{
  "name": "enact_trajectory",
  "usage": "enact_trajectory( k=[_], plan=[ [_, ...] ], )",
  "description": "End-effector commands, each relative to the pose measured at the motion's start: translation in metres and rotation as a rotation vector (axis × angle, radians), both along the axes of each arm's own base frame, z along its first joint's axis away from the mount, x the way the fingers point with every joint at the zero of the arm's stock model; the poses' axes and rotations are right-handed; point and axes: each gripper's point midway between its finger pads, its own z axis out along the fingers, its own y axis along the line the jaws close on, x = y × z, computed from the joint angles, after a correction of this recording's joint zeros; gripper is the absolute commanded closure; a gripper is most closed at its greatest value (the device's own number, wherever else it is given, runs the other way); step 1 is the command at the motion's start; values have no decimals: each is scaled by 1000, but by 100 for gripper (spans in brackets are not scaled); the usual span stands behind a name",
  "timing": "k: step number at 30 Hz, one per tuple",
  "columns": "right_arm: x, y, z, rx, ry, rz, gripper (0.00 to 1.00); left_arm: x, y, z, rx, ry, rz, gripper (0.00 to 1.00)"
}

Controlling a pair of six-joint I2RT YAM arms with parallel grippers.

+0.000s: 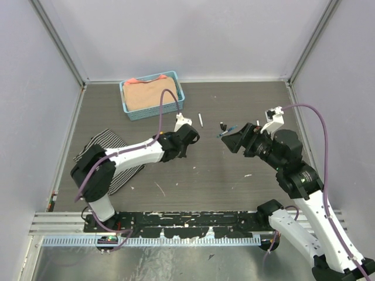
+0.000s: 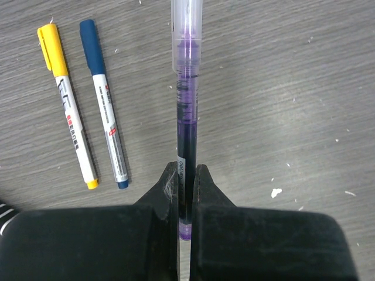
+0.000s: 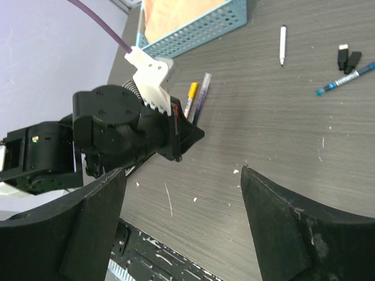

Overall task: Insert the pens into the pen caps
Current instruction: Place the pen at the center of the board.

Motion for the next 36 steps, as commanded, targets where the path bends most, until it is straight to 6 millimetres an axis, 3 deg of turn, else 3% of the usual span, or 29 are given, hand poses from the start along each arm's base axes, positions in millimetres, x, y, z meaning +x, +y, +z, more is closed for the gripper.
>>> enact_trajectory(
  k=[1, 7, 20, 36],
  plan=[
    [-7, -10, -14, -25, 37, -38, 16, 21, -5, 2, -13, -43, 56, 100],
    [-10, -12, -25, -37, 62, -44, 16, 25, 2, -17, -3, -4, 79, 98],
    [-8, -10, -29, -35, 76, -40, 16, 25, 17, -42, 27, 48, 110, 94],
    [-7, -7, -34, -25, 94, -31, 16, 19, 30, -60, 51, 82, 136, 87]
  ],
)
